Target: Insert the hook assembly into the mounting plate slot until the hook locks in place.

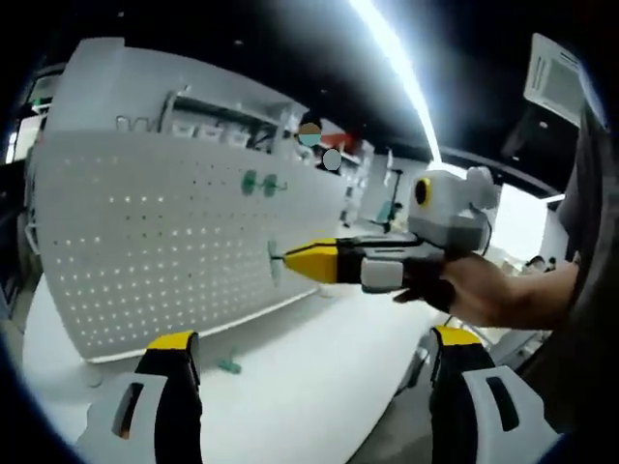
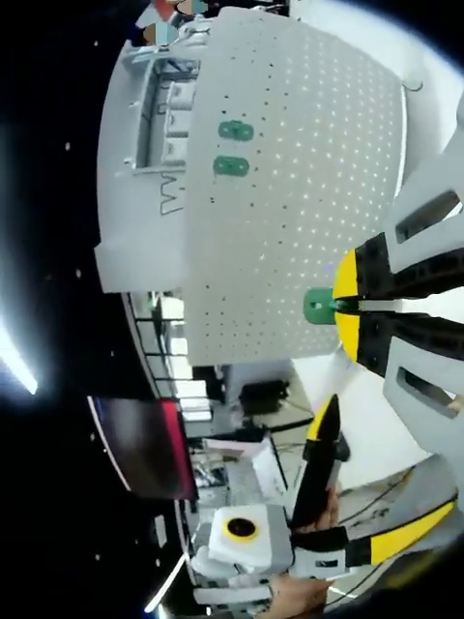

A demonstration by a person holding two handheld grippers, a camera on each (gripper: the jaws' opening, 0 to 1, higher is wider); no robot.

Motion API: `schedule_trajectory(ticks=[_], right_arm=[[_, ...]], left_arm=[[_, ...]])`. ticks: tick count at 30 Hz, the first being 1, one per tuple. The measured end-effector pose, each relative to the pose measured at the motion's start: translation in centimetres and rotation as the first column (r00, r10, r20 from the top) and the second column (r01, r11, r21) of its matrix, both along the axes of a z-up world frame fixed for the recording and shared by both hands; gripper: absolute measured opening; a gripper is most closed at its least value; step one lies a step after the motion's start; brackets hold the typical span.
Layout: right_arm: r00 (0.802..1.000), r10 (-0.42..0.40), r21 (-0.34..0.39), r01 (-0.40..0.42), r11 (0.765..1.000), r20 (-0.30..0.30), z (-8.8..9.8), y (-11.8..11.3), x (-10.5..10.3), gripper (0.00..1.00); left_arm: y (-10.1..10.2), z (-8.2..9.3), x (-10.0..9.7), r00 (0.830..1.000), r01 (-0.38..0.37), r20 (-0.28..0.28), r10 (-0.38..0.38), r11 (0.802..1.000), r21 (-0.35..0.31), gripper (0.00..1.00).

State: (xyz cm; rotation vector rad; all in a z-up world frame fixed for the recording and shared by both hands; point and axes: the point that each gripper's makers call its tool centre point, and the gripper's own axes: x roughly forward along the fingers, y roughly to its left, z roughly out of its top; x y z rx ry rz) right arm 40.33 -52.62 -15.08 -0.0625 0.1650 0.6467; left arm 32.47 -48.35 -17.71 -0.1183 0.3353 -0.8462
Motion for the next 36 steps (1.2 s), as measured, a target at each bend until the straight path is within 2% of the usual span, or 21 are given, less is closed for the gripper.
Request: schedule_trajectory(ticks=[5, 9, 14, 21, 25, 29, 36], right_arm=[[0.994, -0.109, 0.055, 0.108, 0.993, 0.027, 1.6, -3.1, 3.4, 0.0], [0.984, -0.167, 0.079, 0.162, 0.984, 0.056, 3.1, -4.9, 5.5, 0.0], [0.955, -0.264, 0.111, 0.251, 0.962, 0.134, 6.3, -8.4, 8.9, 0.0], [0.913, -0.358, 0.107, 0.342, 0.933, 0.197, 8.8, -12.6, 11.5, 0.0], [0.895, -0.392, 0.109, 0.377, 0.92, 0.213, 9.3, -14.3, 12.6, 0.0], [0.888, -0.407, 0.106, 0.393, 0.913, 0.213, 9.1, -15.1, 13.7, 0.0], [0.875, -0.431, 0.108, 0.417, 0.902, 0.219, 8.8, -15.8, 15.6, 0.0]], left_arm=[[0.6, 0.0, 0.1, 0.999, -0.033, 0.011, 0.033, 0.999, -0.009, 1.0], [0.8, -0.2, 0.0, 0.999, -0.04, 0.011, 0.04, 0.999, 0.001, 1.0], [0.9, -0.2, 0.1, 0.999, -0.047, 0.012, 0.047, 0.999, -0.003, 1.0], [1.2, -0.4, 0.4, 0.999, -0.051, -0.005, 0.051, 0.999, 0.0, 1.0], [1.5, -0.1, 0.6, 0.998, -0.061, -0.003, 0.061, 0.998, -0.013, 1.0], [1.5, -0.1, 0.9, 0.998, -0.057, -0.014, 0.057, 0.998, -0.005, 1.0], [1.5, 0.7, 1.4, 0.999, -0.054, 0.002, 0.054, 0.999, 0.005, 1.0]])
